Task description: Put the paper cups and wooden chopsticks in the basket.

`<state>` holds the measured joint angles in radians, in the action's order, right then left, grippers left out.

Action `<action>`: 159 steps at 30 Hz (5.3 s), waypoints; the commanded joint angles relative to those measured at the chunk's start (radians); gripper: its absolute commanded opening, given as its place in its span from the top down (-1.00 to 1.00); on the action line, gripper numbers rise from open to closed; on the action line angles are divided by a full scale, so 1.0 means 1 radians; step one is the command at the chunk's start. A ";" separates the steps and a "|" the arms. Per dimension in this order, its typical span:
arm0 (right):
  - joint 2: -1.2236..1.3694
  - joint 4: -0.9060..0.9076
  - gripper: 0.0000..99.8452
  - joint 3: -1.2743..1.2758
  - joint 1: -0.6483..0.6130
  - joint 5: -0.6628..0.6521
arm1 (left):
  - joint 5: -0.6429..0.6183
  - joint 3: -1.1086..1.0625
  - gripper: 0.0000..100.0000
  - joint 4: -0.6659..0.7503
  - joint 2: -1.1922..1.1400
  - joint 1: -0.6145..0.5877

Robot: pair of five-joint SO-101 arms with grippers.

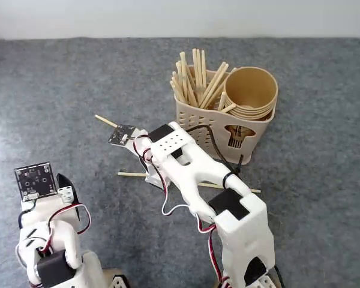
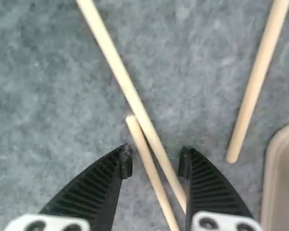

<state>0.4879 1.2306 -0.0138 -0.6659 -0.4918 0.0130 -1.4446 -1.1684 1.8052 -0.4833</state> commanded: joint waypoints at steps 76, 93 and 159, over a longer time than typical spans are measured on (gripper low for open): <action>-0.355 -0.414 0.98 -0.528 0.417 0.457 | 0.034 -0.012 0.80 0.005 0.011 -0.003; -0.331 0.030 0.69 -0.534 0.435 0.456 | 0.051 -0.019 0.80 0.020 0.011 -0.003; -1.540 -0.332 0.98 1.316 0.644 0.267 | 0.087 0.140 0.80 0.012 0.003 0.295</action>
<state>-1.0249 0.9620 1.2735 -0.0552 -0.2217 0.0974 -1.3725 -1.1684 1.8052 -0.2010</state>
